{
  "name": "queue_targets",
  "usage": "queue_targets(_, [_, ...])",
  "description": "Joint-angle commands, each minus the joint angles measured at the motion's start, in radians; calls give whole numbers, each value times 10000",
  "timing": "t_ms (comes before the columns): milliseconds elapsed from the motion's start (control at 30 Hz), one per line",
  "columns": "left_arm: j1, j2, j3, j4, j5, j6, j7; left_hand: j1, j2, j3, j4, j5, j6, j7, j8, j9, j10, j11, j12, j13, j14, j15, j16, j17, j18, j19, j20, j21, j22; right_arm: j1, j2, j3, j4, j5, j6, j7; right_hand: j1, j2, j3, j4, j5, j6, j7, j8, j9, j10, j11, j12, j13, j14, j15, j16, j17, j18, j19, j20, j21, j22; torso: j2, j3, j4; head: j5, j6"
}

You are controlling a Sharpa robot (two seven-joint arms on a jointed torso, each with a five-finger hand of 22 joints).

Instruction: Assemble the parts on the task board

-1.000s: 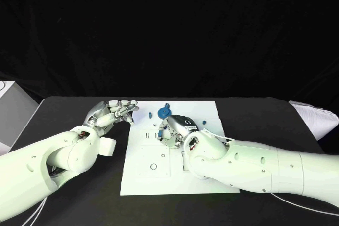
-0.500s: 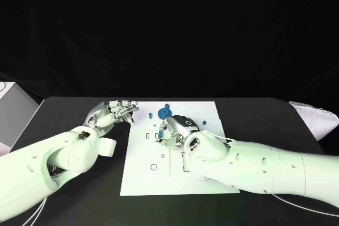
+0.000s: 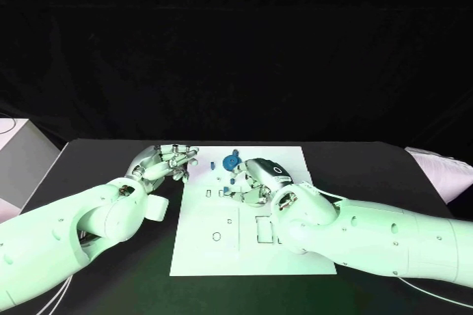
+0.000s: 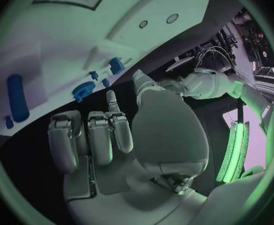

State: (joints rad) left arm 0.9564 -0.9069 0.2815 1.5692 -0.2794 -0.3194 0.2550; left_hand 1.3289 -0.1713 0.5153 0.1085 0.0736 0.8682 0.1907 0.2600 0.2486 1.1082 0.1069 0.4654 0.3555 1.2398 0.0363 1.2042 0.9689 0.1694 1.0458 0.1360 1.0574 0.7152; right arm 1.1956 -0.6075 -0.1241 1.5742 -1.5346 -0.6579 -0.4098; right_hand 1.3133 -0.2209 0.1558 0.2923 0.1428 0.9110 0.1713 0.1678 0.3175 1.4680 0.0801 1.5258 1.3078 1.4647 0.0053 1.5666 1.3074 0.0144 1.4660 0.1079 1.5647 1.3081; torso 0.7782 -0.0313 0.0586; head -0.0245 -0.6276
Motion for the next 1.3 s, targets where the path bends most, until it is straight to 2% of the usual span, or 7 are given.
queue_targets(33, [10,49,7,-93,-1067,-26,-1137,-236,11,-144,230,3,-68,-95,545,217,-474,-130,1964,1320,581,-56,898,1083,-165,486,-47,751,916,125,-207,41,143,1300,-207,1329,147,150,-32,-16,-1,-67,-24,13,0,541,68,4,2193,1061,75,42,2634,-144,1048,59,61,2627,-155,53,11,88,-9])
queue_targets(167, [50,131,8,-249,-2180,339,-2457,-388,-25,-67,654,-8,-322,-211,1703,651,-1128,-197,4519,2829,1330,-137,1768,2321,-357,1102,-122,1688,2097,342,-575,85,187,2693,-118,2028,493,387,156,-47,374,8,-54,175,43,536,44,9,2193,1061,55,42,2634,-144,1048,53,61,2627,-265,87,0,175,-19])
queue_targets(433, [286,520,6,-493,-4394,1271,-5025,-969,-162,-443,1461,-16,-650,-264,2438,931,-1088,-225,5413,3299,1711,-167,2120,2888,-469,1495,-160,2165,2728,941,-1268,119,-32,4397,94,2377,623,482,266,-55,421,-16,-52,211,48,525,42,3,2185,1061,51,42,2634,-144,1048,47,61,2627,-424,169,-32,326,-138])
queue_targets(667, [717,990,-26,-834,-5884,2383,-6449,-1392,-72,-1027,1826,11,-365,-609,3519,1570,396,-524,7058,5232,2622,-426,2978,4459,-815,2705,-383,3251,4505,1318,-1553,132,-372,5569,393,2428,621,504,279,-44,425,-6,-55,223,52,527,40,4,2186,1061,51,42,2634,-144,1048,46,61,2627,-488,245,-50,431,-253])
queue_targets(800, [1160,1333,-265,-1198,-6359,3119,-6961,-1844,46,-1349,1843,12,-299,-745,3866,1914,797,-641,7415,5718,2824,-531,3166,4867,-911,3008,-485,3522,4979,1419,-1625,134,-515,5797,538,2394,618,508,282,-40,436,-6,-56,227,53,517,40,-5,2178,1061,50,42,2634,-144,1048,46,61,2627,-515,276,-27,439,-336])
queue_targets(933, [1810,1826,-774,-1796,-6858,4074,-7310,-2253,196,-1680,1851,19,-222,-882,4248,2412,877,-752,7474,5818,2854,-632,3186,4930,-925,3047,-572,3578,5064,1477,-1649,135,-712,5892,659,2337,608,507,283,-34,464,-19,-54,228,51,499,40,-21,2161,1061,50,42,2634,-144,1048,45,61,2627,-541,303,-10,479,-424])
queue_targets(1300, [2430,2764,-1326,-2823,-7627,5338,-7598,-2442,434,-1952,1843,53,-529,-980,4855,3488,668,-843,7330,5642,2792,-715,3108,4816,-923,3007,-657,3570,5058,1513,-1650,137,-930,5907,826,2196,577,491,283,-28,572,-73,-46,224,44,489,45,-29,2153,1061,50,42,2634,-144,1048,45,61,2627,-537,315,-40,461,-499])
